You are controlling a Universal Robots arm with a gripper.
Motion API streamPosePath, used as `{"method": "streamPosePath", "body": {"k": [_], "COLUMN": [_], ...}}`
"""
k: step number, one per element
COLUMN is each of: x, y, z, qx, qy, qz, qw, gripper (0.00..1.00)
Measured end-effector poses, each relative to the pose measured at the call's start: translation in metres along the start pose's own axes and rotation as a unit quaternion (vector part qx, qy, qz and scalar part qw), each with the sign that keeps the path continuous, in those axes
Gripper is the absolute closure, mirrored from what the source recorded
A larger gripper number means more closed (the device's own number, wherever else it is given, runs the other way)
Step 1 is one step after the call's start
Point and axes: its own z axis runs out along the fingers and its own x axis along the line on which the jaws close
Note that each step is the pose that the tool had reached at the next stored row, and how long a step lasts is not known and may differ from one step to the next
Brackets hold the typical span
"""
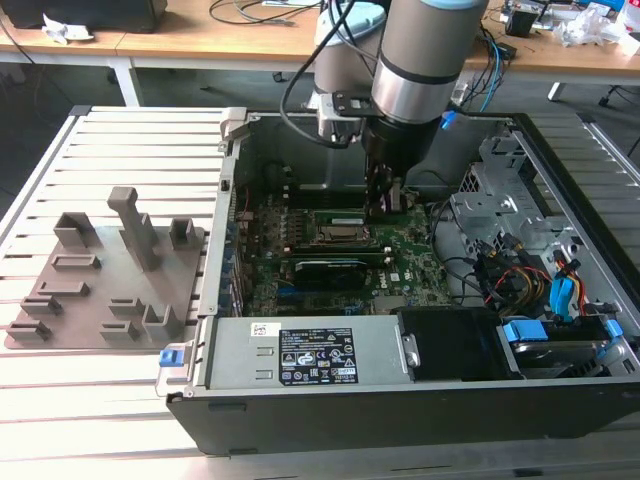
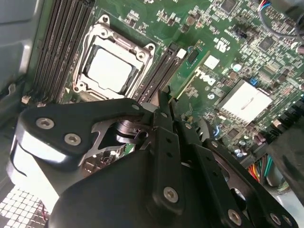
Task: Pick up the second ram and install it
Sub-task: 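Insert the second ram into the second slot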
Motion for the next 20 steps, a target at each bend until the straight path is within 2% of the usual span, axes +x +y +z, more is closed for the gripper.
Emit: {"method": "streamPosePath", "body": {"k": [1,3,6,8,13,15,20], "x": [0.0000,0.0002,0.0006,0.0009,0.0017,0.0046,0.0057], "y": [0.0046,0.0060,0.0129,0.0185,0.0182,0.0181,0.0213], "z": [0.0009,0.0047,0.0098,0.0159,0.0279,0.0329,0.0385], "qx": [0.0000,-0.0002,-0.0014,-0.0014,-0.0015,-0.0014,-0.0016], "qy": [-0.0001,0.0001,0.0010,0.0009,0.0010,0.0010,0.0011], "qz": [0.000,-0.003,-0.024,-0.024,-0.024,-0.024,-0.026], "qw": [1.0000,1.0000,0.9997,0.9997,0.9997,0.9997,0.9997], "gripper": [0.86,0.86,0.86,0.86,0.86,0.86,0.86]}}
